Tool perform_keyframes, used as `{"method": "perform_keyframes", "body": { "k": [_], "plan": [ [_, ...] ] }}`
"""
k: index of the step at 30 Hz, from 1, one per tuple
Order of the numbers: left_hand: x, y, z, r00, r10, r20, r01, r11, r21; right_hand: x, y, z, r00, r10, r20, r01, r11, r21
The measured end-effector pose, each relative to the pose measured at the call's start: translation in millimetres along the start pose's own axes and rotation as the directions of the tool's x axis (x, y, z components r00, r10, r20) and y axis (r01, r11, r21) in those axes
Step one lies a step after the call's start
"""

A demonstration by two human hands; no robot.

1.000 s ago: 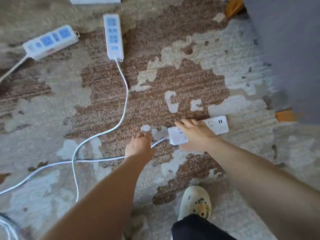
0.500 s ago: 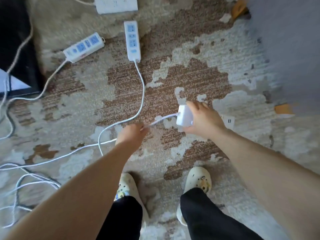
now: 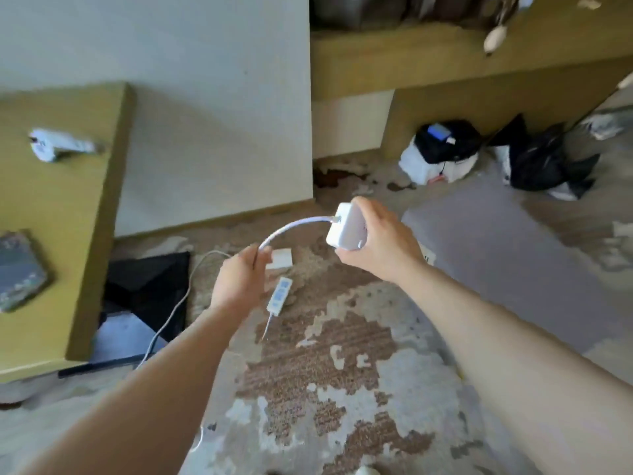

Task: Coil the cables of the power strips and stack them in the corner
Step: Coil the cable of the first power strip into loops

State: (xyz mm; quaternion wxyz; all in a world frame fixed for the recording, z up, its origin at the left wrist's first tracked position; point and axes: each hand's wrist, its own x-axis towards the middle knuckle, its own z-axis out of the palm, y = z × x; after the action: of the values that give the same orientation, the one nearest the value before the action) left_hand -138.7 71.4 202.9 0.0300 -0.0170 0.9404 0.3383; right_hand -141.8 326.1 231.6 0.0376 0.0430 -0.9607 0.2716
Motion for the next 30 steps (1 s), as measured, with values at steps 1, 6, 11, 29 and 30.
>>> {"method": "perform_keyframes", "body": {
  "k": [1, 6, 11, 29, 30],
  "plan": [
    [9, 33, -29, 0.998, 0.033, -0.054, -0.034, 0.999, -0.018, 11, -17, -37, 0.999, -0.025, -0.043, 0.026, 0.999, 0.03],
    [50, 215, -189, 0.904, 0.247, -0.35, -0.308, 0.943, -0.13, 52, -98, -211, 0.946, -0.08, -0.314, 0.149, 0.968, 0.203],
    [61, 353, -317, 0.767, 0.391, -0.51, -0.55, 0.809, -0.206, 84, -161, -331, 0.824, -0.117, -0.555, 0.332, 0.893, 0.305],
    [223, 200, -208, 0.992, 0.127, -0.027, -0.119, 0.808, -0.578, 258, -106, -267, 0.978, -0.196, -0.068, 0.191, 0.979, -0.067],
    [238, 208, -216, 0.989, 0.135, -0.054, -0.14, 0.794, -0.592, 270, -107, -271, 0.977, -0.196, -0.085, 0.192, 0.98, -0.055]
  ]
}}
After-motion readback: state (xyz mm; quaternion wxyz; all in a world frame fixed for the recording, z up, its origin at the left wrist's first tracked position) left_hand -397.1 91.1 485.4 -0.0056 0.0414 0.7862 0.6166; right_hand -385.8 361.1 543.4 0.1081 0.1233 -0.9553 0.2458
